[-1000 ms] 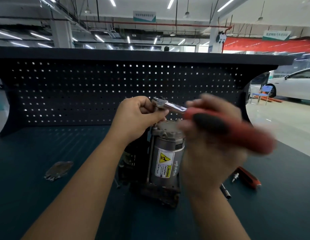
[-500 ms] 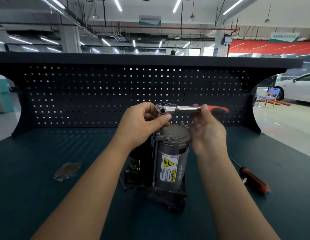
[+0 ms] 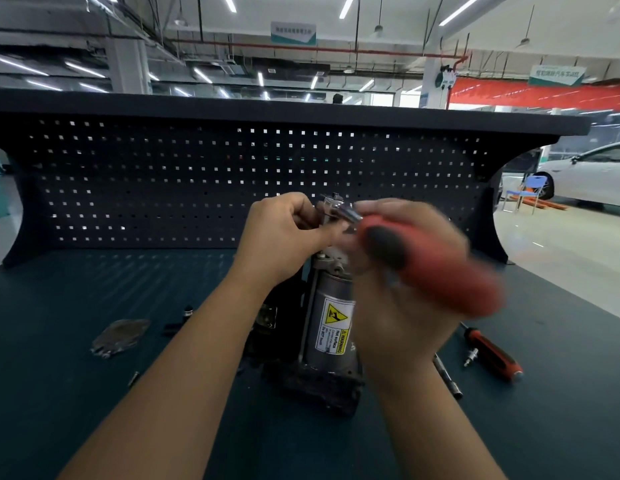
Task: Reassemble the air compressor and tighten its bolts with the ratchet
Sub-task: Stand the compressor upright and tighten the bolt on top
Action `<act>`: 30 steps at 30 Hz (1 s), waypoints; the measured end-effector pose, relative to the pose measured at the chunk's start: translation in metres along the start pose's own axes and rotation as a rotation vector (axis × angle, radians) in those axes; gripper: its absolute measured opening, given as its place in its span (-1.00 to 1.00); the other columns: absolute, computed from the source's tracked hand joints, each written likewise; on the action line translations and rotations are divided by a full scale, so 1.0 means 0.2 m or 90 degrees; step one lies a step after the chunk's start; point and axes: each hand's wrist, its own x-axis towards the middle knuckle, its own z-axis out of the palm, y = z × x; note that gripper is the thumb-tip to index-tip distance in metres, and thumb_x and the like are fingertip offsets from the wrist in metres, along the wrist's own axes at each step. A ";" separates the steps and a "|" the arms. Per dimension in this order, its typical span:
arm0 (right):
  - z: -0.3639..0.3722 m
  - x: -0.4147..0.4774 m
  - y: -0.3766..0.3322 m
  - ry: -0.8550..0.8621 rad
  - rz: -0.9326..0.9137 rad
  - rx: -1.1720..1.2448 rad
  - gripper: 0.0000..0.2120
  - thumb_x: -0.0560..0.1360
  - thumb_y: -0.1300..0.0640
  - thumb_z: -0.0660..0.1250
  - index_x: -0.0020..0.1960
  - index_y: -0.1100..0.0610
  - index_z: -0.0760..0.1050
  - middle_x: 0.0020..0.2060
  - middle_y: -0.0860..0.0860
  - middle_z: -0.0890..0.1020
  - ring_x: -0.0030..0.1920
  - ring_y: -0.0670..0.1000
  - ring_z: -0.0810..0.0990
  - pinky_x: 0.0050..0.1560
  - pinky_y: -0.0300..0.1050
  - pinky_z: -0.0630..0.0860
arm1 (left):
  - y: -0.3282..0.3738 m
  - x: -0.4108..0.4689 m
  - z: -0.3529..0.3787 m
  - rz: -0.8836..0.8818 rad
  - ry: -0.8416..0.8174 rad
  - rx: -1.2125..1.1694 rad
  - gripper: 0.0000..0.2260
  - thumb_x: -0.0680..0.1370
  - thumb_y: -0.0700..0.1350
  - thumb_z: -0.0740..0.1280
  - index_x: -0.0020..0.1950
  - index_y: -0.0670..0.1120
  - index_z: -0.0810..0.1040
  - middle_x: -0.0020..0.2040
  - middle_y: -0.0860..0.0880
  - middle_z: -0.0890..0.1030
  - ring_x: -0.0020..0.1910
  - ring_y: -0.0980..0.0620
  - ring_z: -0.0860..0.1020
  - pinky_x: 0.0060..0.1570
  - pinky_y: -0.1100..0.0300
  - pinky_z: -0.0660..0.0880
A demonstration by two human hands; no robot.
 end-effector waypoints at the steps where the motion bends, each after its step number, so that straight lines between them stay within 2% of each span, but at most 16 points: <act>1: -0.02 0.01 0.01 0.057 0.082 0.077 -0.71 0.39 0.35 0.40 0.05 0.10 0.52 -0.09 -0.02 0.64 -0.04 -0.06 0.62 0.05 -0.22 0.51 | -0.01 0.01 0.00 -0.005 -0.001 -0.003 -0.75 0.35 -0.04 0.47 -0.38 -0.11 0.46 -0.49 0.18 0.57 -0.47 0.28 0.52 -0.43 0.42 0.40; 3: -0.05 0.02 0.05 0.194 0.281 0.220 -0.76 0.51 0.28 0.34 0.12 0.08 0.42 -0.10 0.03 0.68 0.02 0.02 0.65 0.12 -0.09 0.54 | -0.04 0.01 -0.01 -0.017 -0.020 -0.035 -0.76 0.41 -0.08 0.47 -0.31 -0.17 0.50 -0.37 0.09 0.66 -0.34 0.20 0.63 -0.30 0.35 0.52; 5: -0.09 0.05 0.14 0.307 0.546 0.354 -0.89 0.59 0.24 0.23 0.11 0.13 0.39 -0.14 0.05 0.71 -0.01 0.06 0.68 0.10 -0.03 0.56 | -0.06 0.01 -0.03 -0.015 -0.055 -0.036 -0.82 0.45 -0.07 0.44 -0.26 -0.14 0.54 -0.32 0.09 0.68 -0.29 0.18 0.65 -0.25 0.40 0.52; 7: -0.10 0.10 0.24 0.354 0.792 0.467 -0.94 0.61 0.26 0.18 0.00 0.18 0.42 -0.20 0.06 0.70 -0.17 0.00 0.71 0.09 -0.05 0.54 | -0.06 0.02 -0.04 -0.007 -0.100 -0.019 -0.87 0.48 -0.05 0.41 -0.23 -0.06 0.56 -0.29 0.11 0.69 -0.26 0.20 0.65 -0.22 0.42 0.50; 9: -0.12 0.13 0.31 0.331 0.896 0.481 -0.89 0.60 0.29 0.18 -0.08 0.20 0.44 -0.22 0.06 0.68 -0.27 -0.03 0.70 0.05 -0.08 0.55 | -0.04 0.01 -0.04 -0.006 -0.122 -0.007 -0.89 0.49 -0.06 0.39 -0.21 -0.03 0.55 -0.27 0.13 0.69 -0.24 0.21 0.65 -0.20 0.41 0.51; 12: -0.12 0.15 0.32 0.310 0.797 0.432 -0.94 0.59 0.29 0.23 0.04 0.27 0.43 -0.28 0.04 0.69 -0.21 0.03 0.71 -0.03 -0.05 0.57 | -0.04 0.01 -0.02 0.000 -0.076 0.021 -0.88 0.46 -0.01 0.40 -0.21 -0.03 0.56 -0.27 0.13 0.68 -0.25 0.19 0.64 -0.20 0.33 0.56; 14: -0.11 0.11 0.24 0.316 0.611 0.378 -0.71 0.56 0.26 0.29 0.23 0.29 0.30 -0.20 0.05 0.70 -0.09 0.13 0.71 -0.02 -0.02 0.61 | -0.03 0.01 0.00 -0.010 -0.017 0.015 -0.77 0.37 0.06 0.45 -0.21 -0.09 0.57 -0.27 0.04 0.68 -0.24 0.09 0.65 -0.17 0.17 0.60; 16: -0.08 0.07 0.13 0.291 0.386 0.302 -0.60 0.52 0.24 0.35 0.24 0.24 0.23 -0.15 0.07 0.69 -0.05 0.19 0.68 0.04 0.01 0.60 | -0.02 0.02 0.02 -0.024 0.016 0.001 -0.64 0.27 0.11 0.50 -0.18 -0.16 0.59 -0.26 -0.04 0.68 -0.21 -0.01 0.66 -0.14 0.04 0.61; 17: -0.07 0.05 0.07 0.240 0.262 0.261 -0.62 0.50 0.24 0.38 0.21 0.16 0.26 -0.15 0.07 0.68 -0.06 0.18 0.67 0.05 -0.02 0.59 | -0.01 0.02 0.03 -0.030 0.026 -0.002 -0.62 0.24 0.11 0.50 -0.20 -0.17 0.59 -0.28 -0.03 0.67 -0.24 0.01 0.65 -0.17 0.07 0.61; 19: -0.05 0.02 0.01 0.058 0.039 0.149 -0.62 0.46 0.27 0.42 0.17 -0.02 0.41 -0.12 0.12 0.63 -0.08 0.15 0.64 0.05 -0.16 0.53 | 0.01 0.01 0.04 -0.033 0.056 0.004 -0.70 0.17 0.11 0.47 -0.34 -0.09 0.52 -0.44 0.10 0.58 -0.44 0.19 0.52 -0.40 0.31 0.48; 21: -0.04 0.00 0.00 -0.134 -0.096 -0.007 -0.60 0.32 0.40 0.47 0.09 0.13 0.53 -0.06 0.16 0.62 -0.05 0.16 0.64 0.11 -0.18 0.49 | 0.01 0.00 0.05 -0.043 0.077 -0.037 -0.75 0.16 0.06 0.42 -0.43 -0.03 0.40 -0.52 0.13 0.46 -0.47 0.19 0.40 -0.46 0.29 0.34; 22: -0.04 0.00 0.00 -0.149 -0.135 -0.070 -0.57 0.25 0.45 0.50 0.07 0.21 0.53 -0.03 0.14 0.62 -0.02 0.14 0.63 0.10 -0.11 0.52 | 0.01 -0.01 0.05 -0.050 0.075 -0.062 -0.77 0.20 0.02 0.41 -0.43 -0.02 0.38 -0.50 0.10 0.45 -0.43 0.14 0.41 -0.40 0.24 0.34; 23: -0.04 -0.01 0.00 -0.116 -0.158 -0.104 -0.53 0.20 0.46 0.53 0.05 0.25 0.52 -0.01 0.12 0.61 0.00 0.09 0.62 0.06 -0.06 0.53 | 0.00 -0.01 0.05 -0.047 0.074 -0.065 -0.78 0.25 -0.03 0.42 -0.43 -0.02 0.39 -0.48 0.07 0.46 -0.41 0.11 0.42 -0.37 0.20 0.34; 25: -0.04 -0.01 0.01 -0.030 -0.138 -0.103 -0.58 0.21 0.40 0.56 0.02 0.22 0.58 -0.05 0.07 0.60 0.01 -0.03 0.56 0.05 -0.13 0.49 | 0.00 0.00 0.04 -0.035 0.075 -0.035 -0.76 0.29 -0.03 0.48 -0.41 -0.06 0.44 -0.51 0.12 0.49 -0.46 0.18 0.44 -0.41 0.25 0.39; 27: -0.05 0.01 0.02 0.070 0.012 0.046 -0.71 0.37 0.19 0.52 0.06 0.10 0.57 -0.06 -0.07 0.62 0.00 -0.09 0.58 0.06 -0.18 0.48 | -0.01 0.02 0.04 -0.041 0.065 -0.036 -0.72 0.30 -0.03 0.51 -0.37 -0.12 0.45 -0.50 0.12 0.58 -0.48 0.24 0.54 -0.42 0.32 0.47; 30: -0.08 0.04 0.07 0.270 0.301 0.172 -0.80 0.54 0.03 0.33 0.10 0.08 0.41 -0.10 -0.06 0.69 -0.01 -0.06 0.66 0.09 -0.08 0.57 | -0.05 0.02 0.03 -0.051 0.048 -0.042 -0.70 0.33 -0.04 0.53 -0.31 -0.17 0.46 -0.36 0.00 0.67 -0.30 0.10 0.67 -0.25 0.11 0.61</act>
